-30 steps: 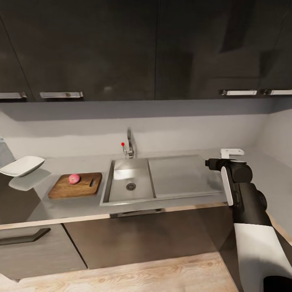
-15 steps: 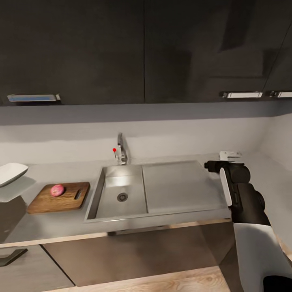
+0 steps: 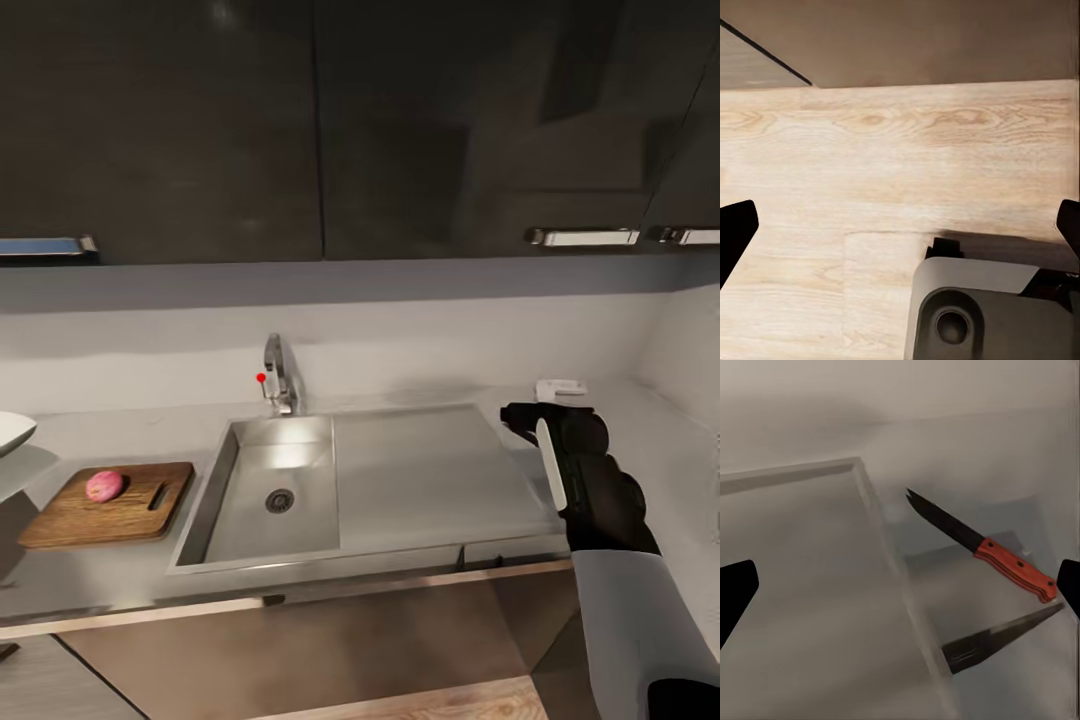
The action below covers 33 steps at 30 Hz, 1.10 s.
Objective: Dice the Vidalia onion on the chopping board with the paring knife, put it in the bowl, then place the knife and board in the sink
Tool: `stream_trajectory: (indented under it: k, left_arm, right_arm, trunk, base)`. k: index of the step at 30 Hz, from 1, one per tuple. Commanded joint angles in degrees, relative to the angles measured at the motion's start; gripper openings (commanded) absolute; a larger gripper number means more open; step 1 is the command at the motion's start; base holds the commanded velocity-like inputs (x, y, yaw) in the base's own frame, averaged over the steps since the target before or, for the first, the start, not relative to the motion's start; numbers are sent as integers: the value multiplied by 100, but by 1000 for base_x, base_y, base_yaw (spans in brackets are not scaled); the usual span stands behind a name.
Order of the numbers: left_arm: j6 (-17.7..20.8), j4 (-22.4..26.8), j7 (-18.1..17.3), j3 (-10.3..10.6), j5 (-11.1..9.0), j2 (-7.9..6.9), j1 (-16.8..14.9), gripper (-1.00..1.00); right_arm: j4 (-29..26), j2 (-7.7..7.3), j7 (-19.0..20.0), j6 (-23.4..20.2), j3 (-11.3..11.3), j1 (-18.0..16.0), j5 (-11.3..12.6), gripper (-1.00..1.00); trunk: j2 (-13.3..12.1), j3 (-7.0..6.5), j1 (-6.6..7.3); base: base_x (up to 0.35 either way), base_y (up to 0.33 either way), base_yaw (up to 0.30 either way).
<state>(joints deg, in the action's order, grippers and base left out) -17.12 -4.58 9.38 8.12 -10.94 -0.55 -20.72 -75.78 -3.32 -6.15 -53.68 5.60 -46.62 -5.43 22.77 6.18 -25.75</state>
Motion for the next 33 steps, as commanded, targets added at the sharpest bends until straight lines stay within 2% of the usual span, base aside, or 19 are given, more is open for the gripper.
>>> stream_trajectory:
  k: [1, 5, 7, 9, 12, 21, 23, 25, 28, 29, 33]
  left_arm:
    - [-39, -25, 4, 49, -49, 3, -12, 100]
    - [69, -31, -63, 54, -49, 35, -13, 100]
    - [327, -33, -216, 56, -49, 54, -12, 100]
    - [836, -34, -548, 51, -49, 67, -15, 100]
    - [1086, -34, -716, 50, -49, 67, -13, 100]
    - [1222, -34, -765, 49, -49, -7, -11, 100]
    - [1227, -34, -763, 49, -49, -26, -11, 100]
    - [1228, -38, -758, 49, -49, -31, -3, 100]
    - [1229, -37, -755, 49, -50, -64, 8, 100]
    - [1229, -38, -741, 49, -49, -105, 14, 100]
    - [1229, -35, -651, 49, -49, -218, 24, 100]
  right_arm:
    - [19, -2, 26, -1, 1, -5, -55, 100]
    - [137, -6, 26, 95, 8, -5, -55, 100]
    - [157, -6, 26, 108, 9, -5, -55, 100]
    - [171, -8, 26, 116, 10, -5, -55, 100]
    - [175, -10, 32, 150, 11, -5, -50, 100]
    - [192, -22, 43, 357, 11, -5, -46, 100]
    - [377, -97, 95, 593, 17, -5, -44, 100]
    - [563, -230, 295, 793, 16, -5, -40, 100]
    - [741, -333, 621, 900, 18, -5, -47, 100]
    - [842, -386, 908, 943, 16, -5, -61, 100]
    - [918, -412, 1099, 973, 8, -5, -66, 100]
  trunk:
    - [15, 13, -4]
    - [15, 13, -4]
    - [15, 13, -4]
    - [15, 13, -4]
    - [15, 13, -4]
    - [15, 13, -4]
    - [15, 13, -4]
    - [15, 13, -4]
    - [15, 13, -4]
    - [15, 13, -4]
    - [15, 13, -4]
  base:
    - [3, -276, 0]
    - [1, -274, 0]
    - [0, -157, 0]
    - [0, -59, 0]
    - [0, -23, 0]
    - [0, -4, 0]
    - [0, 0, 0]
    - [0, 0, 0]
    - [0, 0, 0]
    - [0, 0, 0]
    - [0, 0, 0]
